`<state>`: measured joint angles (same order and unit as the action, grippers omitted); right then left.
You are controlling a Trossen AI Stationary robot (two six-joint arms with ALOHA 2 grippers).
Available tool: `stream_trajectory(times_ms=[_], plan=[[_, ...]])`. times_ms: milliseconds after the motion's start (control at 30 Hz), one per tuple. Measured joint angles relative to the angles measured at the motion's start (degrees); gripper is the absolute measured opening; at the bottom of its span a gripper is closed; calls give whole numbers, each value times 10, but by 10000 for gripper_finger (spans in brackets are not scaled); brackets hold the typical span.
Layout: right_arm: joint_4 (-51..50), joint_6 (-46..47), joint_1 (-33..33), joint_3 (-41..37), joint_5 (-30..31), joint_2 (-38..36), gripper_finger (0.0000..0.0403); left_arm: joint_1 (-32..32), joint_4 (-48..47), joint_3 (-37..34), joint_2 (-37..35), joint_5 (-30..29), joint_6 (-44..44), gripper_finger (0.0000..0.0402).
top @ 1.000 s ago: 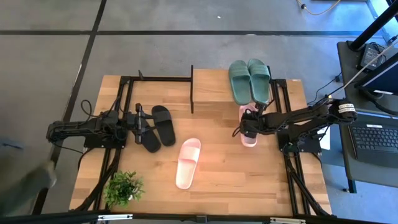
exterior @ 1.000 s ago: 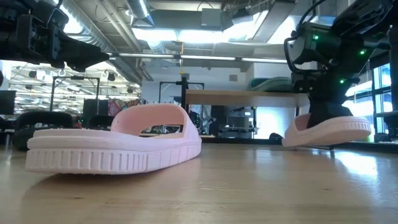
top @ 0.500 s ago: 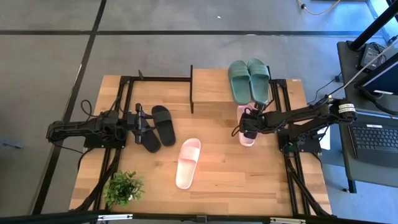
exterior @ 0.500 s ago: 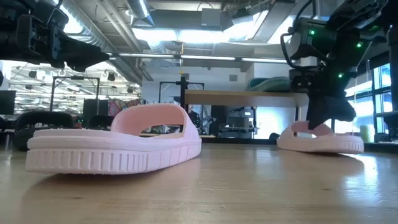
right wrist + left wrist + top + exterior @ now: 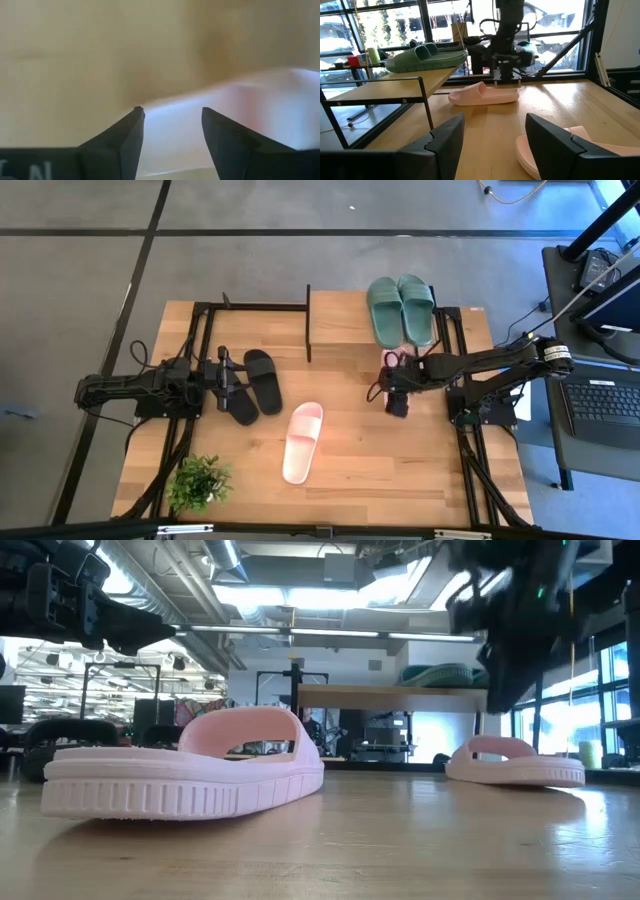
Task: Pick and place slides into the shelf
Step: Put the right pink slide under the shelf
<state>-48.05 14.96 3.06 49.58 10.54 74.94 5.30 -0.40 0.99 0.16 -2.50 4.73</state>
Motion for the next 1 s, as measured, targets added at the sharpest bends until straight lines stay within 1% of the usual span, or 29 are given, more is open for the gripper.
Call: stream_trajectory(times_ms=[67, 133, 167, 233, 333, 433, 567, 667, 900, 1000], plan=[[4, 0, 16, 14, -91, 0, 200, 0, 0, 0, 0, 0, 0, 204], [6, 12, 35, 14, -159, 0, 200, 0, 0, 0, 0, 0, 0, 204], [6, 29, 45, 10, -180, 0, 200, 0, 0, 0, 0, 0, 0, 204], [6, 67, 64, -5, -199, 0, 200, 0, 0, 0, 0, 0, 0, 204], [13, 107, 95, -35, -201, 0, 200, 0, 0, 0, 0, 0, 0, 204], [58, 132, 114, -68, -203, 0, 200, 0, 0, 0, 0, 0, 0, 204], [135, 135, 118, -108, -202, 0, 200, 0, 0, 0, 0, 0, 0, 204], [150, 135, 113, -124, -199, 0, 200, 0, 0, 0, 0, 0, -1, 204], [150, 131, 91, -143, -142, 1, 200, 0, 0, 0, 0, 0, -1, 204], [150, 116, 79, -144, -114, 1, 200, 0, 0, 0, 0, 0, 0, 204]])
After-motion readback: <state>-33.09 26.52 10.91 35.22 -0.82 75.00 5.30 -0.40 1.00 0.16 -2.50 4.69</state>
